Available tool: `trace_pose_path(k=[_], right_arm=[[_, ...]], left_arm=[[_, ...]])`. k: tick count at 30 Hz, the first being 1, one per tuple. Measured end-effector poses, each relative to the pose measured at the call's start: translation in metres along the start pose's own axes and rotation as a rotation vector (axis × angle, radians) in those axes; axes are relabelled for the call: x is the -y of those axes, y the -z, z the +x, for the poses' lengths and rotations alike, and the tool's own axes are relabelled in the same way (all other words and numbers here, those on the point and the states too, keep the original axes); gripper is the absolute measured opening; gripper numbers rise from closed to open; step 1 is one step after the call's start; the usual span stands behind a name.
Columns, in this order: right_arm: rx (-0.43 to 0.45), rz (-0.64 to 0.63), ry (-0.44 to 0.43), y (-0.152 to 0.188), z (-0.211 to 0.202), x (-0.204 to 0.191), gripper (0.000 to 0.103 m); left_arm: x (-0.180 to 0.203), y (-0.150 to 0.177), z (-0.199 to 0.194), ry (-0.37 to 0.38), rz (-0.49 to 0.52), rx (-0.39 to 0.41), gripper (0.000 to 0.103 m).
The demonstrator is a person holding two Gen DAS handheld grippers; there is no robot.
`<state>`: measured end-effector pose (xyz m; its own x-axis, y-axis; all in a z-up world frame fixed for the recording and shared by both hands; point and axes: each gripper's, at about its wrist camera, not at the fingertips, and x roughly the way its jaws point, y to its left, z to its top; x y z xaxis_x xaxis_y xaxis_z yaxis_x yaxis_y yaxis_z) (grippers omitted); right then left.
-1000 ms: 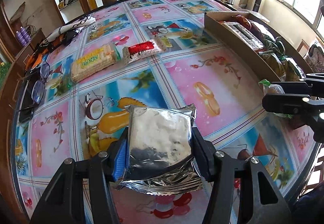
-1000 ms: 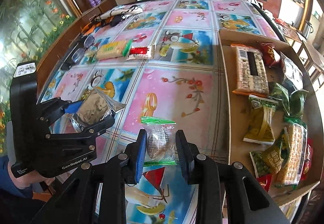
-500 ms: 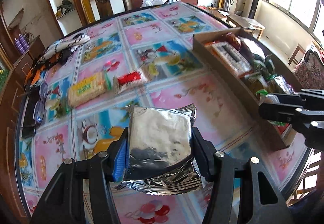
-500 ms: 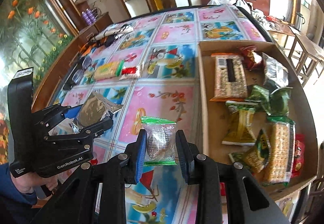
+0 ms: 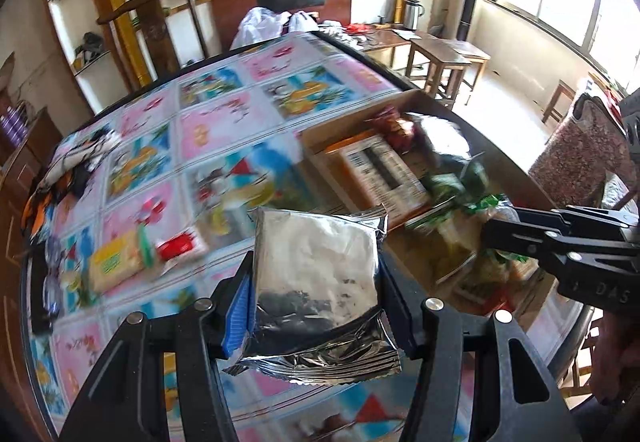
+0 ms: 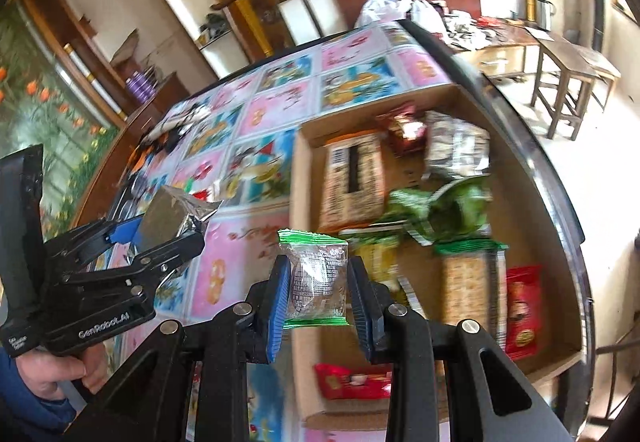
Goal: Organize snacks
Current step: 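Carry the foil pack and clear pack in both grippers over the box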
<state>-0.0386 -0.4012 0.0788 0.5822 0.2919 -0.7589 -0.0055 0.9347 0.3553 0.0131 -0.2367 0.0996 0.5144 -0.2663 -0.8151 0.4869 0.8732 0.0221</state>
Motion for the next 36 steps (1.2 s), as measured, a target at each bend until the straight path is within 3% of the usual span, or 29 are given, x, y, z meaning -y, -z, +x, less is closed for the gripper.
trace_pose_path(k=[17, 36], right_arm=[[0.036, 0.162, 0.126, -0.009, -0.029, 0.099, 0.031], [-0.043, 0.164, 0.128, -0.008, 0.001, 0.115, 0.033]], left_arm=[[0.096, -0.026, 0.048, 0.147, 0.086, -0.038, 0.057], [0.117, -0.023, 0.073, 0.175, 0.136, -0.084, 0.057]])
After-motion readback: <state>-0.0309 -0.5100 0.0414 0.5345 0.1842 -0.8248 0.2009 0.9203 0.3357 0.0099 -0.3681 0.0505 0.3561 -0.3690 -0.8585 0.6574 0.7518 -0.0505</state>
